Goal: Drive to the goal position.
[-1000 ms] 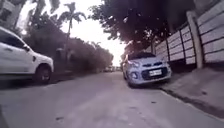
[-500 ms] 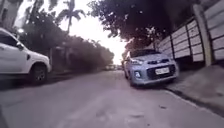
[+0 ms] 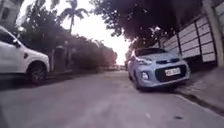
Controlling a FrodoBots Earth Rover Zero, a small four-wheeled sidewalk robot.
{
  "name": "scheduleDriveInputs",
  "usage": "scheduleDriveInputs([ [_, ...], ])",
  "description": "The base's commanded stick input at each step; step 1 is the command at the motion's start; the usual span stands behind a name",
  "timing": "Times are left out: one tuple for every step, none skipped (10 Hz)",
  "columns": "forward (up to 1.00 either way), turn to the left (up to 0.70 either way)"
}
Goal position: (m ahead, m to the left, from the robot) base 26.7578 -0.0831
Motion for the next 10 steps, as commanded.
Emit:
scheduleDriveInputs([
  [0.70, -0.35],
  [0.70, -0.07],
  [0.70, 0.00],
  [0.70, 0.00],
  [0.70, 0.00],
  [0.70, 0.00],
  [0.70, 0.00],
  [0.70, 0.00],
  [0.70, 0.00],
  [0.70, 0.00],
])
